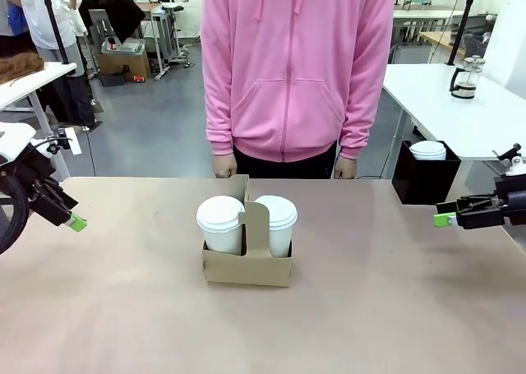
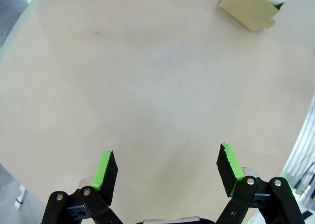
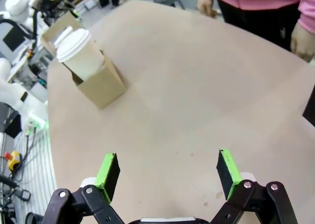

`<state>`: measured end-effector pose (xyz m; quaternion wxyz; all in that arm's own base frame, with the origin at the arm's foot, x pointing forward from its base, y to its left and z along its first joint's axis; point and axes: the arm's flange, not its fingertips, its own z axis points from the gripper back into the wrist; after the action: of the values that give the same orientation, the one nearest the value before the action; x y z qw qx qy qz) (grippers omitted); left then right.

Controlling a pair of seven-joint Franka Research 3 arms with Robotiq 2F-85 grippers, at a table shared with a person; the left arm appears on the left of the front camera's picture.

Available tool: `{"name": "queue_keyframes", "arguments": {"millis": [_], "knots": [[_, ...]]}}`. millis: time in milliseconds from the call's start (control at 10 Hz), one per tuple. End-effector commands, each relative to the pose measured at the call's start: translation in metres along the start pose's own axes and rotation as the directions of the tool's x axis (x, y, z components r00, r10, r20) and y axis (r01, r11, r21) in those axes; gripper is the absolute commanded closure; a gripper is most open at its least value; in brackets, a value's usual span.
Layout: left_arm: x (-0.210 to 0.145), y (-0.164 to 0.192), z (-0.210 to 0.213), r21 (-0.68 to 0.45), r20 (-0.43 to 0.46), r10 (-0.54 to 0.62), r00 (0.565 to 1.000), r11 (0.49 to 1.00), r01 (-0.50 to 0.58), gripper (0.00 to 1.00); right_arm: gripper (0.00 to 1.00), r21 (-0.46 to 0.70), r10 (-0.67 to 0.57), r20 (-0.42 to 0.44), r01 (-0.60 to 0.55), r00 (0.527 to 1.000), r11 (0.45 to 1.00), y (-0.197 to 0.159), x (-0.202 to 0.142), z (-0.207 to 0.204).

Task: Pour a drink into a cup and package it in a carrier.
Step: Insert the held 600 ml Paper Cup into the Cup Carrier.

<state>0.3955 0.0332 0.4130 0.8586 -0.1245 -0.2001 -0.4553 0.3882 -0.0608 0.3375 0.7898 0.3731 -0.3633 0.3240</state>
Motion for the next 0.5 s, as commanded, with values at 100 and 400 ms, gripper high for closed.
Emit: {"name": "queue_keyframes", "arguments": {"millis": [100,400], "knots": [[-0.0007,-0.0003,0.0002,-0.004,0.002,0.000,1.000,1.000,0.000,0.00,0.00,0.012,-0.004,0.011,0.004,1.000,1.000,0.0002,-0.0005,0.0038],[-0.0007,-0.0003,0.0002,-0.004,0.002,0.000,1.000,1.000,0.000,0.00,0.00,0.012,-0.004,0.011,0.004,1.000,1.000,0.0002,-0.0005,0.0038]]}}
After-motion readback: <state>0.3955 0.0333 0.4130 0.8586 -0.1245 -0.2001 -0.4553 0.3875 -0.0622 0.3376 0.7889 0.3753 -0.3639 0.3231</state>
